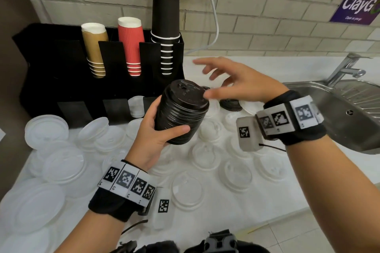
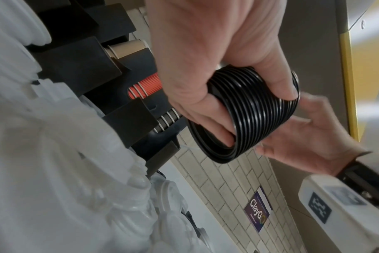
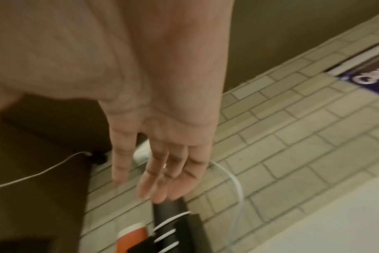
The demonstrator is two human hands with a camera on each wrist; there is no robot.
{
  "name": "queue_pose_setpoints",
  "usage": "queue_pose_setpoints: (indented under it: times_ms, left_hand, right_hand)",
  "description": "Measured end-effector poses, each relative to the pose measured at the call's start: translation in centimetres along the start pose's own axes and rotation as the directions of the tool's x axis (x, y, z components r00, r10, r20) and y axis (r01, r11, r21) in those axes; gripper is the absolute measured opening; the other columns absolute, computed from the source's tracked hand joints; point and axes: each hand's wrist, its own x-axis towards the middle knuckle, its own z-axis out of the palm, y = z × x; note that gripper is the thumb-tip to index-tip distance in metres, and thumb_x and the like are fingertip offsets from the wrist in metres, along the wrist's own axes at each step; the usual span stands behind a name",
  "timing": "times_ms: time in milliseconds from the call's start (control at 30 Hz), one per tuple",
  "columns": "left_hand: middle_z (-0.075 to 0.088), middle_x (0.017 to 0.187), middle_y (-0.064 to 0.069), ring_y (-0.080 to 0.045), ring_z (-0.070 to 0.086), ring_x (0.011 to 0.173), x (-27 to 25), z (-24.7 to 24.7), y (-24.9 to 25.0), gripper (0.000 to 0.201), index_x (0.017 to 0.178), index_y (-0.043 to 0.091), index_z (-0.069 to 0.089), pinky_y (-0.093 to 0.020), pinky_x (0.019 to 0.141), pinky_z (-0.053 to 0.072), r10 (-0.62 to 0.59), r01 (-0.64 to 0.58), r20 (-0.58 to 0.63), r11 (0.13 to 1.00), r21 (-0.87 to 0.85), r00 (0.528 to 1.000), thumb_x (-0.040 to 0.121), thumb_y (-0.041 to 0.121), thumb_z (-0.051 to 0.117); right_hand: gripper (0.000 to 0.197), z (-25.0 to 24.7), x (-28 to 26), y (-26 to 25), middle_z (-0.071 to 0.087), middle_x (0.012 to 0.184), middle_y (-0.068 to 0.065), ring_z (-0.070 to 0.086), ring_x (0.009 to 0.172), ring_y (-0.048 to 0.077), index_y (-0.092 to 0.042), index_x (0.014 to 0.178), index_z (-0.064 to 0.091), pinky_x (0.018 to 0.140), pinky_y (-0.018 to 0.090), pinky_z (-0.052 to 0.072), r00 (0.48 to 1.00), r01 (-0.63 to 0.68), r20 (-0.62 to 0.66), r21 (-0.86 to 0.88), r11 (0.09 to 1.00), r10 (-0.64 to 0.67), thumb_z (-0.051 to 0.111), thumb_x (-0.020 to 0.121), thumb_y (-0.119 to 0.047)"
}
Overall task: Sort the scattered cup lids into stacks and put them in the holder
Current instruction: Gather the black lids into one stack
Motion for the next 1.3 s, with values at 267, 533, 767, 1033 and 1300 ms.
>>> queue_pose_setpoints:
  times_ms: [267,533,767,1033,1300]
  left_hand:
    - [0.065,0.125,-0.007,-0.021,0.064,0.116,0.3,-0.6,0.3,0.087,0.142,0.016,0.044,-0.026,0.08,0.056,0.035,-0.035,-0.014,0.999,-0.036,0.999,0.063,0.005,0.079]
    - [0.068,0.121,-0.003,-0.018,0.066,0.112,0.3,-0.4,0.3,0.089,0.143,0.018,0.044,-0.026,0.077,0.056,0.029,-0.029,-0.006,0.999,-0.03,1.0,0.061,0.007,0.076]
    - [0.069,0.12,-0.004,-0.02,0.067,0.111,0.1,-0.4,0.1,0.088,0.139,0.022,0.048,-0.027,0.077,0.057,0.012,-0.013,-0.016,0.999,-0.047,1.0,0.057,0.011,0.079]
    - [0.065,0.126,-0.009,-0.022,0.065,0.115,0.5,-0.1,0.4,0.091,0.141,0.021,0.047,-0.027,0.08,0.056,0.025,-0.025,-0.003,0.999,-0.033,1.0,0.057,0.012,0.082]
    - [0.065,0.127,-0.002,-0.018,0.063,0.117,0.2,-0.9,0.9,0.09,0.135,0.034,0.052,-0.031,0.084,0.056,0.052,-0.051,-0.021,0.998,0.023,0.998,0.055,0.015,0.09]
  right_hand:
    - [0.037,-4.1,-1.3,11.5,0.055,0.131,0.008,0.053,0.117,0.028,-0.012,0.13,0.056,0.101,0.039,0.044,0.714,-0.646,-0.076,-0.456,0.612,0.696,0.053,0.095,-0.025]
    - [0.058,-1.7,-3.7,17.1,0.055,0.101,0.001,0.055,0.092,0.024,-0.021,0.123,0.046,0.071,0.03,0.041,0.597,-0.674,-0.092,-0.595,0.437,0.797,0.069,0.078,-0.05]
    - [0.055,-2.1,-3.4,16.8,0.046,0.092,-0.001,0.054,0.08,0.022,-0.026,0.125,0.04,0.062,0.03,0.041,0.672,-0.704,-0.258,-0.515,0.49,0.694,0.064,0.078,-0.039]
    - [0.05,-1.4,-0.9,4.4,0.051,0.111,-0.002,0.056,0.097,0.015,-0.029,0.119,0.051,0.085,0.02,0.048,0.985,-0.046,-0.161,0.118,0.992,0.065,0.072,0.076,-0.014]
    - [0.051,2.0,-0.3,-2.8,0.049,0.121,0.008,0.05,0.106,0.022,-0.025,0.117,0.053,0.071,0.035,0.056,0.98,0.183,-0.102,0.095,0.978,-0.174,0.07,0.07,-0.015]
